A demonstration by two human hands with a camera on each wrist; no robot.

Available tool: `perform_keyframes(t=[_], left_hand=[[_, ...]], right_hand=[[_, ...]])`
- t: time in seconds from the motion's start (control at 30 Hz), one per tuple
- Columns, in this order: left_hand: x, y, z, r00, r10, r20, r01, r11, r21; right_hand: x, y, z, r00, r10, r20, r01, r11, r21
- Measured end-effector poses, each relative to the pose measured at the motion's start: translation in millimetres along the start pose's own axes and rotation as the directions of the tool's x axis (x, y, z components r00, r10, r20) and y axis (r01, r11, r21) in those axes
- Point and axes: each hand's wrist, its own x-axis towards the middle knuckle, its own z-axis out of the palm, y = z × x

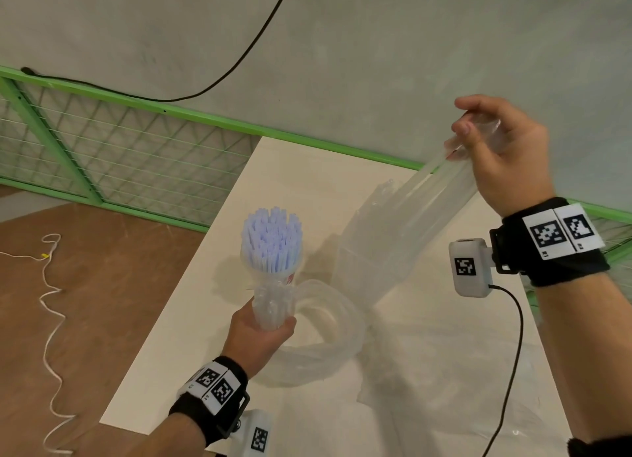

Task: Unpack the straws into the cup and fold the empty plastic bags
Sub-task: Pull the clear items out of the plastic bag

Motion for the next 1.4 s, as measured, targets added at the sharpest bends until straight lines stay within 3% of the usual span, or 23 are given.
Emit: perform_keyframes(t=[0.37,0.7,0.87,1.13,1.3,1.4], left_hand=[[1.7,-2.6,1.4,1.0,-0.018,0.0,0.018,1.0,-0.011],[1.5,-6.2,-0.6,0.999,-0.03,-0.025,0.031,0.999,0.033],[-0.3,-6.5,-2.1,0.999,-0.027,-0.024,0.027,0.999,0.031],[-1.0,-4.5,-1.8,0.999,-0.023,-0.025,0.023,0.999,0.029],[-1.2,-4.4,-2.6,1.0,-0.025,-0.018,0.025,0.999,0.019],[-1.7,-3.7,-2.1,0.999,-0.028,-0.016,0.028,1.0,0.01]], right_hand=[[-7.7,6.8,8.4,0.998,-0.036,0.043,0.041,0.993,-0.11],[-53.7,39.8,49.6,0.95,-0.07,0.304,0.193,0.897,-0.397],[-80.8,61.9,60.2,0.861,0.074,0.503,0.207,0.852,-0.48],[-101.8,58.2,54.1,0.722,0.208,0.659,0.34,0.723,-0.601],[-103.6,56.9,58.7,0.696,0.276,0.663,0.352,0.673,-0.65],[-101.7,51.2,67.1,0.743,0.315,0.591,0.281,0.655,-0.702]])
